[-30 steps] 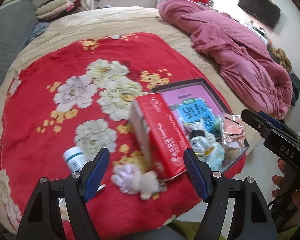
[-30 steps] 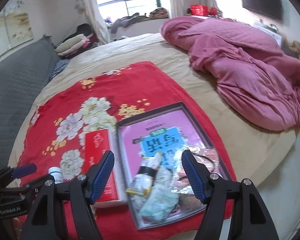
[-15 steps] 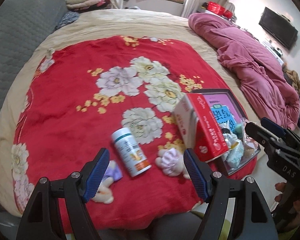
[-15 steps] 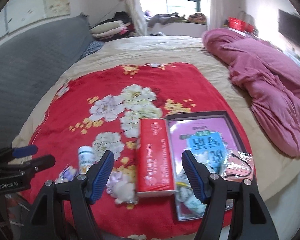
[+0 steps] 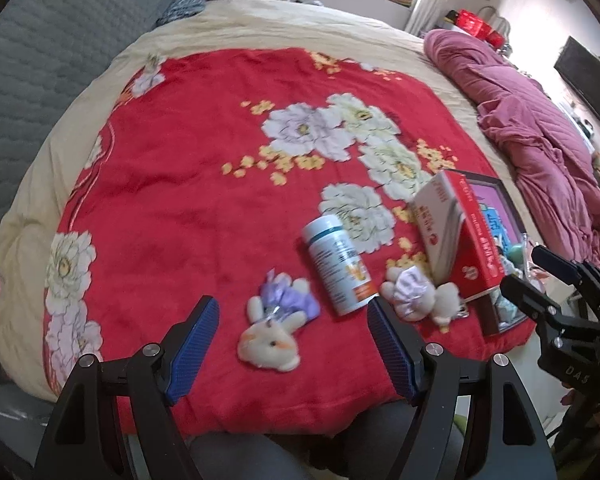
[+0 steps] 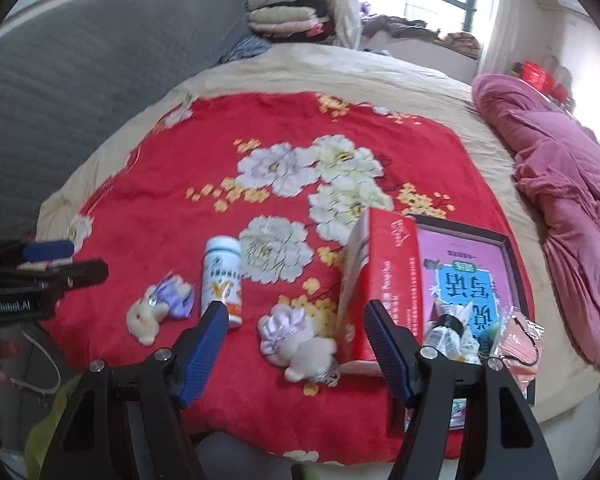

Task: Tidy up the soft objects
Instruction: 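Move both open tools back from the tray over the plush bunnies, then grasp the purple-dress bunny with the left tool while the right tool grasps the pink-dress bunny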

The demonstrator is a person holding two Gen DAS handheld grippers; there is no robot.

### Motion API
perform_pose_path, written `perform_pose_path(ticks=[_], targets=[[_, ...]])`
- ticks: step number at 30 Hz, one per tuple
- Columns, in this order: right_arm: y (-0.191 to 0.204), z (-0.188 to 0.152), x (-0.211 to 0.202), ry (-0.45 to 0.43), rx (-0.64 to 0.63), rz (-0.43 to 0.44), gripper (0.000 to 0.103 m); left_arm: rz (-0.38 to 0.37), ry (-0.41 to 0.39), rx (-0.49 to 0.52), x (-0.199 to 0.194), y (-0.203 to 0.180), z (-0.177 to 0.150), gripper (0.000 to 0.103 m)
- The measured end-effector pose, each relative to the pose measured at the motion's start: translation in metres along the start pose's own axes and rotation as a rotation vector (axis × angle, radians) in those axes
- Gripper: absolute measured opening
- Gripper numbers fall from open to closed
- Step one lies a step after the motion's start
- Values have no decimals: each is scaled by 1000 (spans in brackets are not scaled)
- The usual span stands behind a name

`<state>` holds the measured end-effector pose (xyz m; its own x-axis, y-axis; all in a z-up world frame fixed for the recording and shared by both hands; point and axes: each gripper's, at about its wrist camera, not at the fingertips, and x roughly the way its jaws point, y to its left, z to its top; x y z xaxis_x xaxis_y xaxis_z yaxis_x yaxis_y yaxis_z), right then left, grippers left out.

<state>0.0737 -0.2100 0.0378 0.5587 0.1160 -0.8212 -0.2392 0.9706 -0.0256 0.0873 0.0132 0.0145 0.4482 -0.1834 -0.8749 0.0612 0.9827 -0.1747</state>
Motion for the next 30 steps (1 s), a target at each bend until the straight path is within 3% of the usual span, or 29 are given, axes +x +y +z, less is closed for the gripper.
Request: perform_pose_path(ticks=[7, 14, 25, 30], targets=[[19, -8, 22, 72, -91, 16, 70, 5, 48, -29, 24, 15, -13, 77], [38, -23, 56, 162, -250, -25, 70, 7, 114, -40, 54, 20, -25, 77], [43, -31, 109, 290, -360, -61, 70, 9, 182, -32, 93, 19, -25, 77], [48, -35, 134, 356, -442, -135, 70, 12, 208, -27, 109, 18, -25, 77]])
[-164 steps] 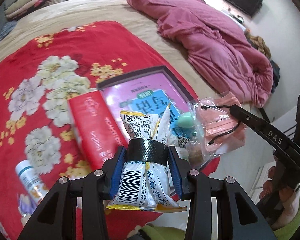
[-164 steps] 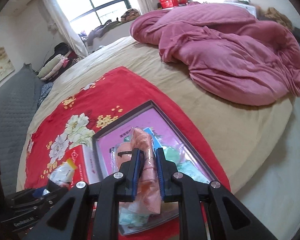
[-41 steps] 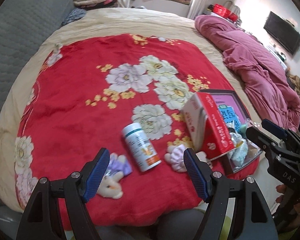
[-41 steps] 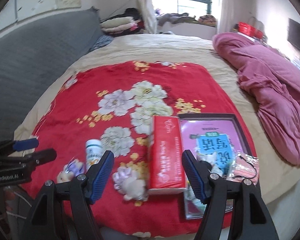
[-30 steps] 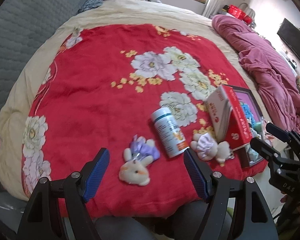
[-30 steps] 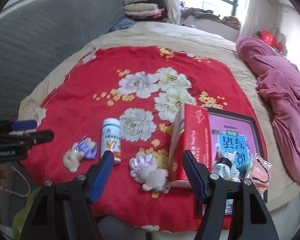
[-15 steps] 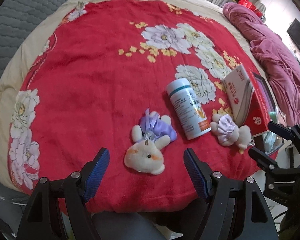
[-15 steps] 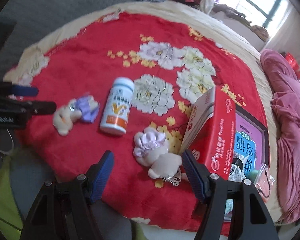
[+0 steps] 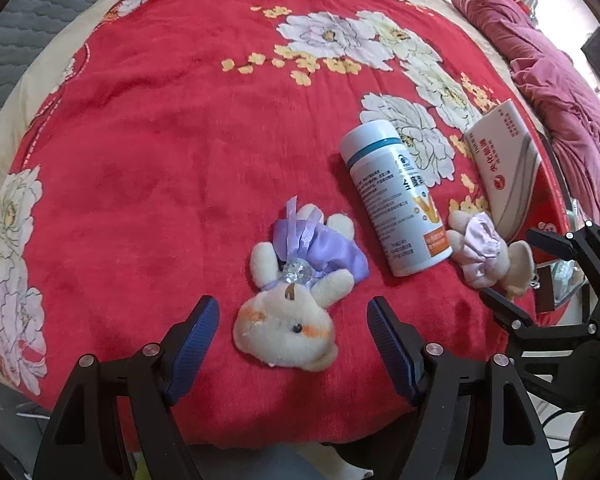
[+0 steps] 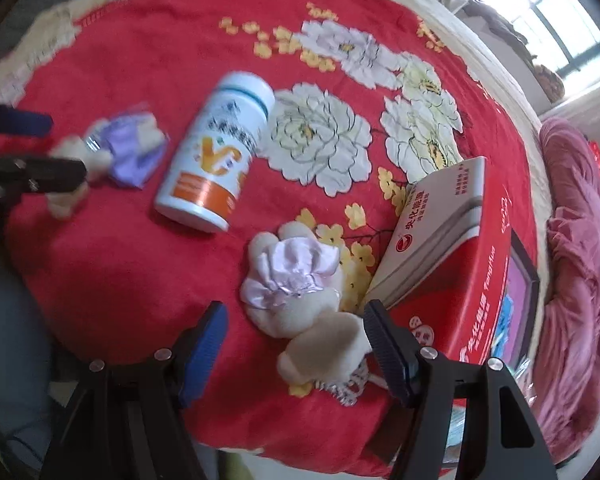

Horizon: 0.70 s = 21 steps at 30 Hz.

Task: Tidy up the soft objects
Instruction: 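Grasp the purple-dress bunny with the left tool while the right tool grasps the pink-dress bunny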

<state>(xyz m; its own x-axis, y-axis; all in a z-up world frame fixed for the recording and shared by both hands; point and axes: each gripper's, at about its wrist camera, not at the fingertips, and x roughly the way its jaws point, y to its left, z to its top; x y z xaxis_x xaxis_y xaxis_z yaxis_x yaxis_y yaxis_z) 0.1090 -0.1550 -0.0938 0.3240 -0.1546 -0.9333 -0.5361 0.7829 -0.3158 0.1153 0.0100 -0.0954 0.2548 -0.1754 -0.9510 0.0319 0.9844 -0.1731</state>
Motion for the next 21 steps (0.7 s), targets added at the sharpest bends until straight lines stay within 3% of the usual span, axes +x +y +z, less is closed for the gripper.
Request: perform_pose_path(ticks=[6, 11, 14, 21], targets=[[4, 4, 27, 78, -65, -56, 70, 3, 27, 2, 17, -1, 5, 77], [3, 11, 40, 113, -73, -49, 69, 6, 41, 5, 26, 0, 8, 77], [4, 16, 47, 118, -77, -28, 56, 17, 50, 11, 34, 0, 10, 77], [-9, 26, 54, 121, 4, 45, 45, 53, 58, 33, 47, -6, 13, 77]])
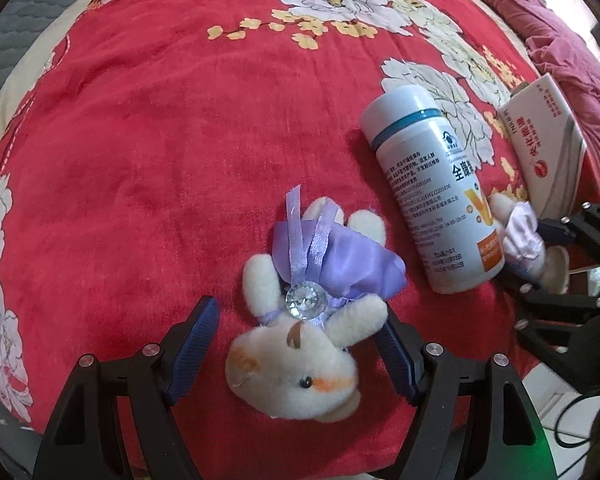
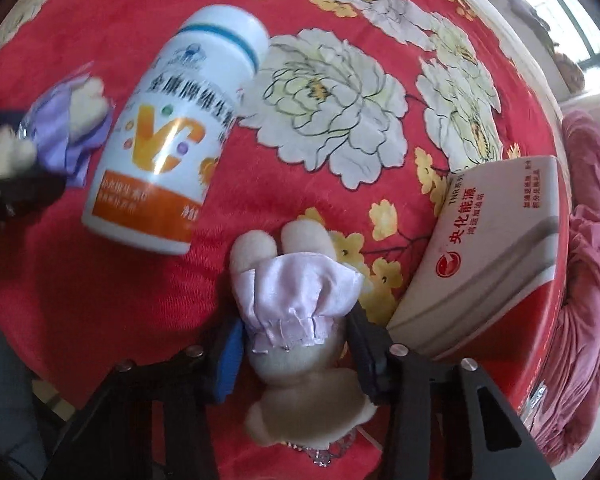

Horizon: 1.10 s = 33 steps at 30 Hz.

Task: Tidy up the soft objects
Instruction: 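Grasp the purple-dress bunny with the left tool while the right tool grasps the pink-dress bunny, then carry the purple bunny with the left tool while the right tool carries the pink bunny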

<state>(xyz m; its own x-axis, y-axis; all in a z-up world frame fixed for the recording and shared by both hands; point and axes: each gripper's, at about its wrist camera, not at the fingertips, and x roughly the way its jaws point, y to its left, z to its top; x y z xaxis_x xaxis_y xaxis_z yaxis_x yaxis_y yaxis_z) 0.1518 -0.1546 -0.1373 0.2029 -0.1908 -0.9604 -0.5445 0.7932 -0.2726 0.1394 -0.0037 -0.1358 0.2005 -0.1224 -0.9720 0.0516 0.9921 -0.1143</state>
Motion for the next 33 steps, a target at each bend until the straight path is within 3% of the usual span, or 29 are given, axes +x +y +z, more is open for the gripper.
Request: perform_pose_path(ticks=[3, 5, 6, 10, 15, 21, 26, 33], targets=[[-9, -2, -13, -42, 53, 39, 43, 9, -1, 9, 1, -3, 2, 78], [-13, -4, -22, -66, 85, 69, 43, 8, -11, 17, 0, -4, 3, 69], [-13, -4, -26, -78, 95, 78, 43, 5, -17, 20, -1, -5, 3, 57], [-21, -9, -41, -124, 146, 122, 43, -30, -25, -3, -6, -2, 5, 48], [-31, -17, -61, -181, 212, 178, 43, -65, -76, -31, -33, 4, 2, 46], [-51, -34, -100, -286, 301, 237, 43, -120, -192, 18, -93, -19, 13, 46], [-80, -57, -129, -361, 376, 239, 43, -156, -251, 88, -132, -55, 18, 46], [-154, -112, -157, -433, 581, 206, 43, -210, -290, 217, -162, -129, 22, 46]])
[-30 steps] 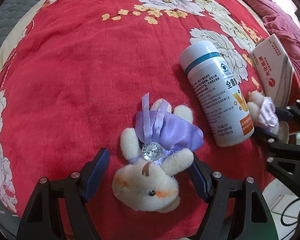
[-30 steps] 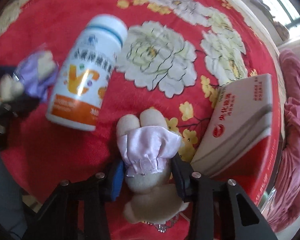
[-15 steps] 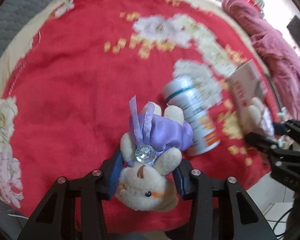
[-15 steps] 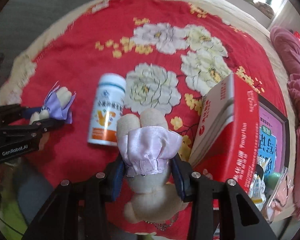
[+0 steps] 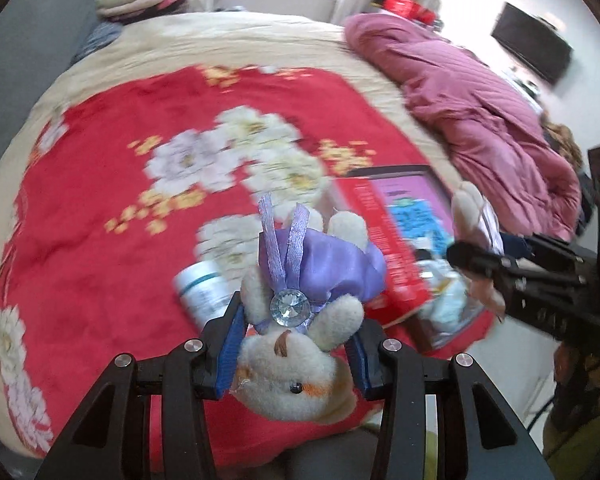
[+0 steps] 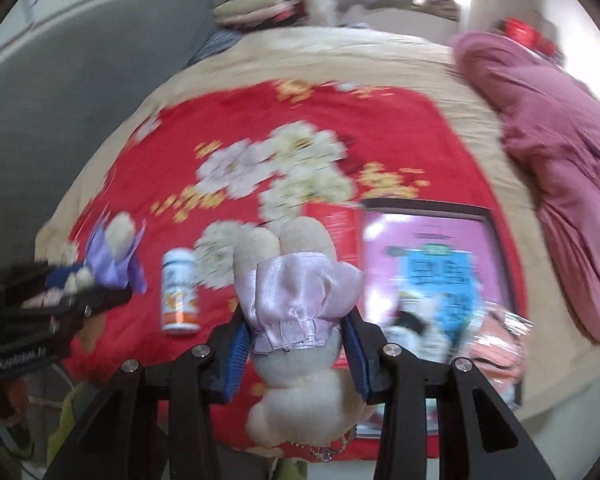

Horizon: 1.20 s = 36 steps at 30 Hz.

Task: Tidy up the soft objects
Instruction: 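Carry the purple bunny with the left tool while the right tool carries the pink bunny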

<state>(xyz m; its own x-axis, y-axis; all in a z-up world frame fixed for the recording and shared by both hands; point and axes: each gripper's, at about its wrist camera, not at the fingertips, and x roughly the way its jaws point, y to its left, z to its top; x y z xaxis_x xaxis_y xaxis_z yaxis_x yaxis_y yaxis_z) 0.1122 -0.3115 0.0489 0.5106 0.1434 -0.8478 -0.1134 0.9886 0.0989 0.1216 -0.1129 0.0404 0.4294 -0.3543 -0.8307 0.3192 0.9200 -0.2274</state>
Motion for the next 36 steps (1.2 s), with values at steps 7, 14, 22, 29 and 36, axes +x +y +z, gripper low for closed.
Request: perform_pose_path(ticks=[7, 14, 22, 29, 36], targets=[[-90, -12, -27, -32, 189, -76, 43, -56, 25, 133, 18, -82, 17, 47], [-141, -28, -27, -26, 281, -102, 43, -92, 79, 226, 52, -141, 30, 47], [-189, -46, -9, 10, 395, -120, 43, -116, 164, 311, 108, -193, 33, 47], [-202, -51, 19, 42, 392, -110, 43, -124, 221, 332, 146, -209, 30, 47], [-208, -47, 54, 72, 383, -97, 44, -110, 264, 340, 172, -208, 29, 47]])
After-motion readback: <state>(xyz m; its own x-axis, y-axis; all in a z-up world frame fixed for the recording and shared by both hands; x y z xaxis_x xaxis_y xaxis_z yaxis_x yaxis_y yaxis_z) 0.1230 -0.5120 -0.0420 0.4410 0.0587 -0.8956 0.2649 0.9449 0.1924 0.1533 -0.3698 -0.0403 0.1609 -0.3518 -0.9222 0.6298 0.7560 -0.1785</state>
